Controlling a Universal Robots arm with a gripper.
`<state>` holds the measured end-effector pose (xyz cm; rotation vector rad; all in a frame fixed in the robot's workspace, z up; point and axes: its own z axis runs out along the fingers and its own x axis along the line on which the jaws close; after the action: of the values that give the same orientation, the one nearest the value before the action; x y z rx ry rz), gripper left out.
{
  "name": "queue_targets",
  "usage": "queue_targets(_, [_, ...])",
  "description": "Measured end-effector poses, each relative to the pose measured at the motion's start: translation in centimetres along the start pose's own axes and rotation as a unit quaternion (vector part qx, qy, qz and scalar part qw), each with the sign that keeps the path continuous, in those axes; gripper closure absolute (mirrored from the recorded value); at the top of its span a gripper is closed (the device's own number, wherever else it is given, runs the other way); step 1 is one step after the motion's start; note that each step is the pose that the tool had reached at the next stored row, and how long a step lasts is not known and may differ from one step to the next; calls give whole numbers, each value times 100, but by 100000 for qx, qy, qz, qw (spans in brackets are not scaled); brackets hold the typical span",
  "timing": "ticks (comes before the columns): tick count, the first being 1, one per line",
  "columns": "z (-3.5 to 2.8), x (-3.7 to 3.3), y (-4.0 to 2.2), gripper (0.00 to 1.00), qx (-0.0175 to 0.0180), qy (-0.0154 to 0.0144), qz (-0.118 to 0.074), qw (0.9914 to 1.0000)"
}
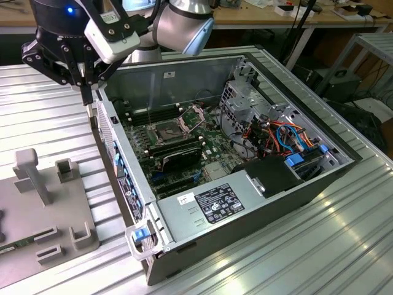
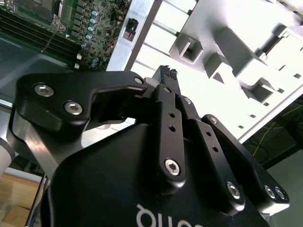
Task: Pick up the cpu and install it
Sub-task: 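Reach for the cpu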
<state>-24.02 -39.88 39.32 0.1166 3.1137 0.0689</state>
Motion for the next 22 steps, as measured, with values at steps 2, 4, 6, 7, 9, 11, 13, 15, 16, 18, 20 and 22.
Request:
queue_targets(2, [-1,16,-1,89,4,1,1,100000])
queue_targets(4, [-1,31,-2,89,0,-2,2,100000])
queue_targets(6, [-1,52,-4,89,2,0,1,100000])
queue_targets(7, [-2,62,-5,89,3,-1,-1,100000])
queue_targets(9, [-3,85,-6,89,4,2,0,100000])
queue_targets(11, [-3,100,-8,89,5,1,1,100000])
queue_targets(13, [-3,115,-9,89,2,-2,3,100000])
queue_targets(15, [-4,129,-10,89,3,-2,1,100000])
queue_targets(16, [-4,136,-10,89,2,-3,4,100000])
queue_targets(18, [-4,148,-11,89,2,0,1,100000])
queue_targets(20, [-4,157,-12,89,4,-1,1,100000])
queue_targets(22, [-5,168,-13,89,2,-1,-1,100000])
